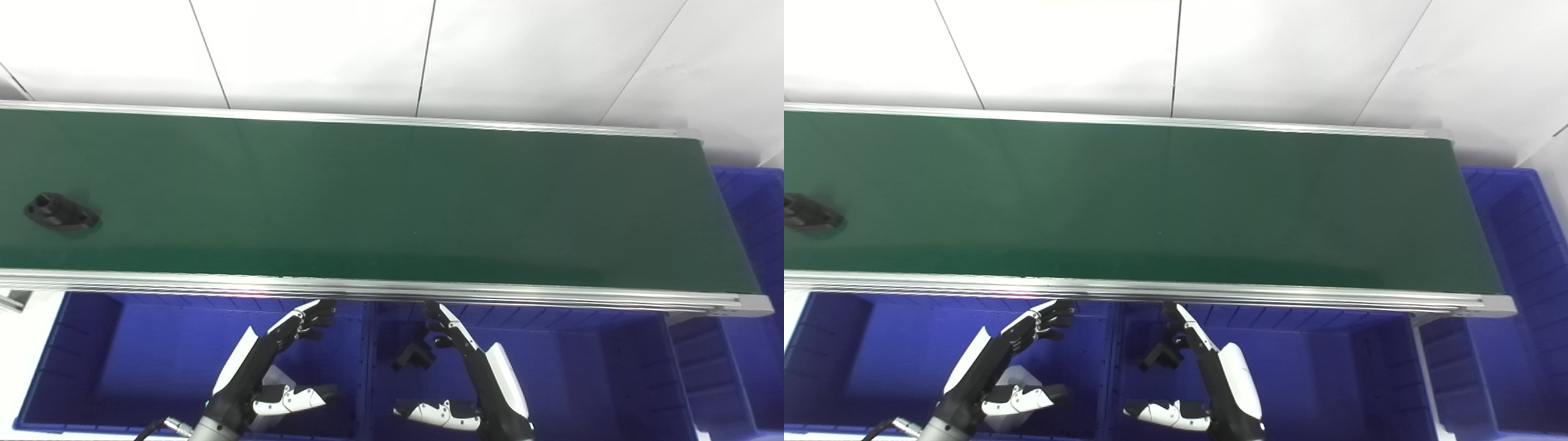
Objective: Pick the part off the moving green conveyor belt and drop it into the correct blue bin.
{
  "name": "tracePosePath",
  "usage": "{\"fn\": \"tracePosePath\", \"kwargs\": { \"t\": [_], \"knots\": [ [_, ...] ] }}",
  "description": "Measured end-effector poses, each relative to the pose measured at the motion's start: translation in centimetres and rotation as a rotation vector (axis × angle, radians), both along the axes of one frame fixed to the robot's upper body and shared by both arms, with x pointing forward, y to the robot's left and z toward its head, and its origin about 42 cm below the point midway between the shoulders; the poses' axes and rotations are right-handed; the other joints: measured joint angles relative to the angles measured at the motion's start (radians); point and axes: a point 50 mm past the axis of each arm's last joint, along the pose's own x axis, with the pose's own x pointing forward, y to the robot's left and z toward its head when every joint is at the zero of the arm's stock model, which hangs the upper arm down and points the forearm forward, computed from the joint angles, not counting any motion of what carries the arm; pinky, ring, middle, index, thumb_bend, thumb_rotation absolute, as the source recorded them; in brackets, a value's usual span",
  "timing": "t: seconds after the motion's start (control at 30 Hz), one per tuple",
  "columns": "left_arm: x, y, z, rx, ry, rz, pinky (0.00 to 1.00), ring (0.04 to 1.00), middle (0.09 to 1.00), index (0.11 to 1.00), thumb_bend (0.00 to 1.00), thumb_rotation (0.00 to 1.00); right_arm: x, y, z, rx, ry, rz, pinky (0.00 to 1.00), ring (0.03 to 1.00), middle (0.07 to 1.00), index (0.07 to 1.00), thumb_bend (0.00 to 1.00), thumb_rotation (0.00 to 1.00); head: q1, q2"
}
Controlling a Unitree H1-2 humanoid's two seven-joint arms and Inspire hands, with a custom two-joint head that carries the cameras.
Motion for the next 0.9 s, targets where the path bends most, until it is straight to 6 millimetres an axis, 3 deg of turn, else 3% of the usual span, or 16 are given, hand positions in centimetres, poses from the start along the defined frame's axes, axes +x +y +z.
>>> {"fn": "tracePosePath", "kwargs": {
  "t": [0.77, 0.9],
  "knots": [
    [-0.42, -0.25, -0.46, 0.018, -0.006, 0.017, 0.73, 0.794, 0.826, 0.841, 0.74, 0.49, 0.05, -0.25, -0.06, -0.01, 0.002, 0.008, 0.75, 0.846, 0.894, 0.934, 0.84, 0.47, 0.011, -0.021],
    [-0.33, -0.51, -0.57, 0.017, -0.011, 0.018, 0.74, 0.798, 0.83, 0.837, 0.74, 0.5, -0.04, -0.31, -0.54, -0.009, 0.02, 0.008, 0.75, 0.843, 0.891, 0.934, 0.84, 0.47, 0.029, -0.052]
  ]
}}
